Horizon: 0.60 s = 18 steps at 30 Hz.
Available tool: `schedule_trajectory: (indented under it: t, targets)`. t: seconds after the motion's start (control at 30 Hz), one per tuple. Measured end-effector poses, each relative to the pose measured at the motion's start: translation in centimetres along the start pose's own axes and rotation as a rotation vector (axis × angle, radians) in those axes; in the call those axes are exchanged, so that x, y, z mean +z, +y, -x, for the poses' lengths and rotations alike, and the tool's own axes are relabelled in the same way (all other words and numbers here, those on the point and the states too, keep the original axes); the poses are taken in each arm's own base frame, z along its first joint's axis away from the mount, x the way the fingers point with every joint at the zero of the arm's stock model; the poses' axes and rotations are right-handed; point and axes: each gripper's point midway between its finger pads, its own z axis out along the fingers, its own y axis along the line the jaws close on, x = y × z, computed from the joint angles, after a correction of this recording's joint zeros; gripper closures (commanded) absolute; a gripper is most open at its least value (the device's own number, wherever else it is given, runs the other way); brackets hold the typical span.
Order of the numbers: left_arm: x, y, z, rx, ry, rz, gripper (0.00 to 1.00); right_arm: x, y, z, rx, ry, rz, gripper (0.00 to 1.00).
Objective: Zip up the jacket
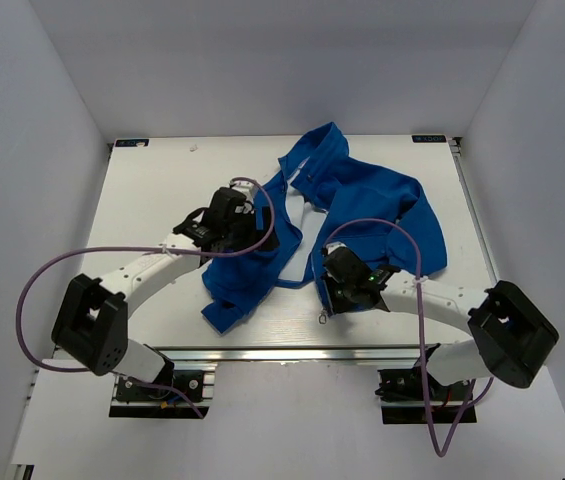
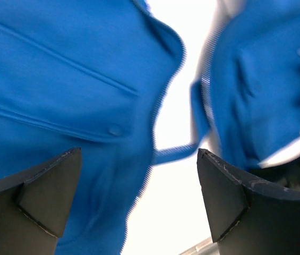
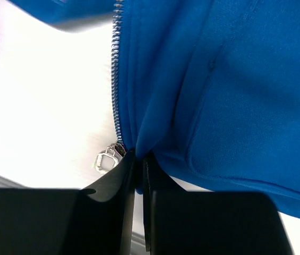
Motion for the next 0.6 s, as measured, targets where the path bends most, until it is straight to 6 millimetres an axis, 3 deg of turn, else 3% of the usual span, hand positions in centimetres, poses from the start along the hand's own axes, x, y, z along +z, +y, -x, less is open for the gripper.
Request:
schedule_trajectory:
  t: [0.1, 0.37, 0.6]
  targets:
    - [-1.0, -1.3, -0.7, 0.008, 0.000, -0.091, 0.02, -0.9, 0.9, 1.1, 0.021, -0.051, 0.045, 1.00]
    - [-3.0, -5.7, -4.2, 0.034, 0.016, -0.451, 0.02, -6.0, 3.4, 7.1, 0.102, -0.330, 0.195, 1.00]
    - [-4.7, -9.7, -3.6, 0.065, -0.033, -0.694, 0.02, -9.8, 4.5, 10.5, 0.174, -0.508, 0.291, 1.00]
